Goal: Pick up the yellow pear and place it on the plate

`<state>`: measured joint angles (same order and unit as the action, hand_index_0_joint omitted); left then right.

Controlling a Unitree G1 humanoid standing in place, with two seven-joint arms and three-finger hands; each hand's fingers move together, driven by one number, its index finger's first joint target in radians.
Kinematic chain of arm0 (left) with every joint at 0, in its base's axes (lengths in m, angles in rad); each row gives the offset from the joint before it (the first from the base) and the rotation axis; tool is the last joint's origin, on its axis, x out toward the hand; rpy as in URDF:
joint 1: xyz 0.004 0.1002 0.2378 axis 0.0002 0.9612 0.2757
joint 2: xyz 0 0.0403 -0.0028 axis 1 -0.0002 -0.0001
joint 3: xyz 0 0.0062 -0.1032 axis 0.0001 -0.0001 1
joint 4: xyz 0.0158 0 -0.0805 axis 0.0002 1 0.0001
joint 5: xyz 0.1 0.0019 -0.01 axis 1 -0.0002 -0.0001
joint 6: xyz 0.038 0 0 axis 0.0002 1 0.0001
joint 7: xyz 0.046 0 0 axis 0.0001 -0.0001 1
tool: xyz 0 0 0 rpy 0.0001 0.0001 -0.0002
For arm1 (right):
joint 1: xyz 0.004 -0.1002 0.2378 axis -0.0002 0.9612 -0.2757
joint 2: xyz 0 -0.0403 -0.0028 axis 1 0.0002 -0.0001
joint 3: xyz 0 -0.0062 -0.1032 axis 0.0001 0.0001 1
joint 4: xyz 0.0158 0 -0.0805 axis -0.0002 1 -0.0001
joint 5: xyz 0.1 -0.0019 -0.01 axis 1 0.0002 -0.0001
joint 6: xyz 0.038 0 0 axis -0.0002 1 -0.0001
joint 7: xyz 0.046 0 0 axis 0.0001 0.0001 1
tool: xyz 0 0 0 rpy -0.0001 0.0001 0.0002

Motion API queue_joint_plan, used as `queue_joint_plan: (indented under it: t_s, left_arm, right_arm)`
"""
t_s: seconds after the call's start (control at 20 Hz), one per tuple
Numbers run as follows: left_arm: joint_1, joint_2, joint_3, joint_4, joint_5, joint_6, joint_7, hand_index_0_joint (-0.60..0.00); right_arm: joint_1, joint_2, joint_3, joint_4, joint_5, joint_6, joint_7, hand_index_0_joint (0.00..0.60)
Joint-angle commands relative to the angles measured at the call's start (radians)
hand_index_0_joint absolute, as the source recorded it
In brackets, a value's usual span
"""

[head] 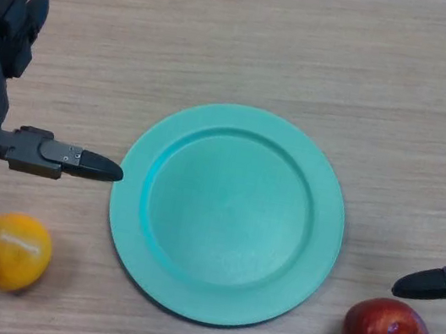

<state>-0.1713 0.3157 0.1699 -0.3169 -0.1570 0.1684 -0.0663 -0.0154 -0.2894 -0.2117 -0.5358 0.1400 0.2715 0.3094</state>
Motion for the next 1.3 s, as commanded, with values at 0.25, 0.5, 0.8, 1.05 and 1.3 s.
queue_joint_plan:
  t_s: [0.25, 0.5, 0.8, 1.05, 1.3]
  left_arm:
    - [-0.019, 0.043, 0.073, -0.078, 0.003, -0.117, -0.008, 0.000]
    - [0.031, 0.036, 0.107, -0.241, 0.003, -0.028, -0.019, 0.000]
    - [0.158, 0.024, 0.256, -0.370, -0.058, 0.022, -0.143, 0.000]
    - [0.243, 0.002, 0.379, -0.313, -0.100, -0.074, -0.288, 0.000]
    - [0.276, 0.002, 0.456, -0.132, -0.049, -0.257, -0.353, 0.000]
  right_arm:
    - [-0.024, -0.022, -0.037, -0.052, -0.014, -0.099, -0.014, 0.000]
    - [-0.060, -0.030, -0.019, -0.027, -0.012, -0.106, -0.017, 0.000]
    - [-0.077, -0.038, -0.005, 0.012, -0.013, -0.102, -0.002, 0.000]
    - [-0.120, -0.043, 0.013, 0.044, 0.001, -0.101, -0.013, 0.000]
    - [-0.115, -0.035, 0.035, 0.064, -0.017, -0.121, -0.005, 0.000]
